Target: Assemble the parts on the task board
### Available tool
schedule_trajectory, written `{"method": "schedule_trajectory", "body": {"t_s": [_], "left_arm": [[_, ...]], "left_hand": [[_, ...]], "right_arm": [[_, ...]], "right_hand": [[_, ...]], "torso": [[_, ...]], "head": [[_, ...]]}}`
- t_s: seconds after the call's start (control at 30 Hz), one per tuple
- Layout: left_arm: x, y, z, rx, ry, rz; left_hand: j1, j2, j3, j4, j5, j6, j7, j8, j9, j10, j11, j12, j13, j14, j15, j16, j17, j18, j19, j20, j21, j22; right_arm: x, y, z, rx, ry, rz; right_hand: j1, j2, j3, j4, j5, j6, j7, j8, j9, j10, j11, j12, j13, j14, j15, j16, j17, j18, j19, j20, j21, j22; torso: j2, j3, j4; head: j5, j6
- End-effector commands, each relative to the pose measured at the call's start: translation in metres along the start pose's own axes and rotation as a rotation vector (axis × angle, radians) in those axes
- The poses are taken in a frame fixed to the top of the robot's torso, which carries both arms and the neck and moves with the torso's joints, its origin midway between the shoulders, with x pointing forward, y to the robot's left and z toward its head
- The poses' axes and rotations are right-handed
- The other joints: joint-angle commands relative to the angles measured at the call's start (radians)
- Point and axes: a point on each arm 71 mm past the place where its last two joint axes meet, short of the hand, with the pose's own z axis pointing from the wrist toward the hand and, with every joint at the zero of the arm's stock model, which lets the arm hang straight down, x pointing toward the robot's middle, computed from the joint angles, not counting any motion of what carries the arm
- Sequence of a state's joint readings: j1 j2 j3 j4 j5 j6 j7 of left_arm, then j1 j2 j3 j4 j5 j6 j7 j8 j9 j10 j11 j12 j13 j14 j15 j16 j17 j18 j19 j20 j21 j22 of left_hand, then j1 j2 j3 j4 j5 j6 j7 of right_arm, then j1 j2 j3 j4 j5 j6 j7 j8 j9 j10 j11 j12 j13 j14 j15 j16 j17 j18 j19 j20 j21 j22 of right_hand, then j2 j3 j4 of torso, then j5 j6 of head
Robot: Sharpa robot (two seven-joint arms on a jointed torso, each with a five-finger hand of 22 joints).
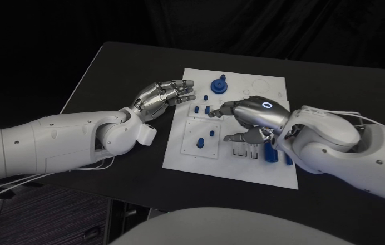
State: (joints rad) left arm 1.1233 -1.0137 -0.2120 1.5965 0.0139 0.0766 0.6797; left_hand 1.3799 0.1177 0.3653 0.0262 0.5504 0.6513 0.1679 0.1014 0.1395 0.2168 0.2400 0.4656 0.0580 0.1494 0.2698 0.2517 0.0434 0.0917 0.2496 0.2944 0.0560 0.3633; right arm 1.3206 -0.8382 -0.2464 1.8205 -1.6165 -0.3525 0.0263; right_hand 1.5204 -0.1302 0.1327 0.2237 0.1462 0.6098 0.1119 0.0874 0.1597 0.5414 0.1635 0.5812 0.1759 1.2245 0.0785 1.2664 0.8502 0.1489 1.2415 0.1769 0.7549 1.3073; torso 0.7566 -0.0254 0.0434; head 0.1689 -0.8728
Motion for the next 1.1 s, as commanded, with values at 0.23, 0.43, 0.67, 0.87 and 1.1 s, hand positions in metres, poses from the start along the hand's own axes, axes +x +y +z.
{"method": "schedule_trajectory", "body": {"t_s": [0.23, 0.43, 0.67, 0.87, 1.1], "left_arm": [[-0.006, -0.016, -0.009, 0.167, -0.062, 0.048], [-0.006, -0.022, -0.013, 0.207, -0.090, 0.074], [-0.007, -0.026, -0.017, 0.223, -0.103, 0.087], [-0.010, -0.026, -0.018, 0.217, -0.106, 0.088], [-0.010, -0.024, -0.016, 0.203, -0.101, 0.085]], "left_hand": [[-0.031, -0.020, -0.007, 0.016, 0.016, 0.015, -0.014, 0.008, 0.000, 0.020, -0.026, 0.008, 0.000, 0.010, -0.037, 0.000, -0.002, 0.025, -0.005, -0.010, -0.004, -0.020], [-0.067, -0.029, -0.074, 0.091, 0.013, -0.047, -0.026, -0.015, -0.019, -0.029, -0.076, -0.062, -0.007, -0.058, -0.090, -0.082, -0.012, 0.050, -0.095, -0.042, -0.017, -0.110], [-0.062, -0.024, -0.139, 0.145, 0.013, -0.241, -0.119, -0.057, -0.065, -0.075, -0.075, -0.139, -0.013, -0.066, -0.084, -0.102, -0.015, 0.037, -0.133, -0.051, -0.020, -0.156], [-0.038, -0.016, -0.159, 0.148, 0.014, -0.262, -0.121, -0.057, -0.073, -0.085, -0.067, -0.155, -0.014, -0.088, -0.082, -0.130, -0.019, 0.038, -0.141, -0.047, -0.021, -0.168], [-0.004, -0.007, -0.173, 0.135, 0.017, -0.268, -0.119, -0.057, -0.081, -0.101, -0.069, -0.180, -0.017, -0.116, -0.081, -0.172, -0.026, 0.048, -0.208, -0.030, -0.039, -0.265]], "right_arm": [[-0.045, -0.026, -0.061, 0.187, -0.226, 0.201], [-0.043, -0.050, -0.092, 0.385, -0.164, 0.255], [-0.024, -0.067, -0.119, 0.633, -0.040, 0.286], [-0.005, -0.070, -0.133, 0.767, 0.050, 0.245], [0.009, -0.067, -0.134, 0.823, 0.099, 0.183]], "right_hand": [[0.048, 0.049, 0.043, -0.056, 0.142, 0.159, 0.054, 0.063, 0.023, 0.125, -0.063, 0.348, 0.174, 0.015, -0.058, -0.001, -0.007, -0.008, 0.019, -0.045, 0.034, 0.075], [0.016, 0.053, 0.058, -0.040, 0.134, 0.208, 0.038, 0.174, 0.069, 0.210, -0.099, 0.690, 0.448, 0.047, -0.079, 0.001, 0.005, -0.011, 0.044, -0.072, 0.070, 0.083], [-0.174, 0.065, -0.018, 0.060, 0.120, 0.206, 0.011, 0.318, 0.136, 0.802, -0.116, 0.956, 1.138, 0.212, -0.101, 0.133, 0.279, -0.056, 0.178, -0.092, 0.335, 0.143], [-0.342, 0.069, -0.057, 0.068, 0.083, 0.193, -0.034, 0.529, 0.270, 1.029, -0.159, 0.990, 1.395, 0.311, -0.142, 0.251, 0.568, -0.092, 0.253, -0.129, 0.545, 0.189], [-0.458, 0.039, -0.022, 0.069, 0.076, 0.215, -0.063, 0.617, 0.348, 1.029, -0.184, 0.990, 1.395, 0.346, -0.160, 0.304, 0.721, -0.124, 0.298, -0.150, 0.711, 0.232]], "torso": [[-0.005, -0.0002, -0.0010], [-0.001, -0.0026, -0.0011], [-0.001, -0.0050, -0.0122], [0.000, -0.0065, -0.0154], [0.002, -0.0049, -0.0132]], "head": [[-0.054, 0.000], [-0.093, 0.000], [-0.125, 0.000], [-0.159, 0.000], [-0.204, 0.000]]}}
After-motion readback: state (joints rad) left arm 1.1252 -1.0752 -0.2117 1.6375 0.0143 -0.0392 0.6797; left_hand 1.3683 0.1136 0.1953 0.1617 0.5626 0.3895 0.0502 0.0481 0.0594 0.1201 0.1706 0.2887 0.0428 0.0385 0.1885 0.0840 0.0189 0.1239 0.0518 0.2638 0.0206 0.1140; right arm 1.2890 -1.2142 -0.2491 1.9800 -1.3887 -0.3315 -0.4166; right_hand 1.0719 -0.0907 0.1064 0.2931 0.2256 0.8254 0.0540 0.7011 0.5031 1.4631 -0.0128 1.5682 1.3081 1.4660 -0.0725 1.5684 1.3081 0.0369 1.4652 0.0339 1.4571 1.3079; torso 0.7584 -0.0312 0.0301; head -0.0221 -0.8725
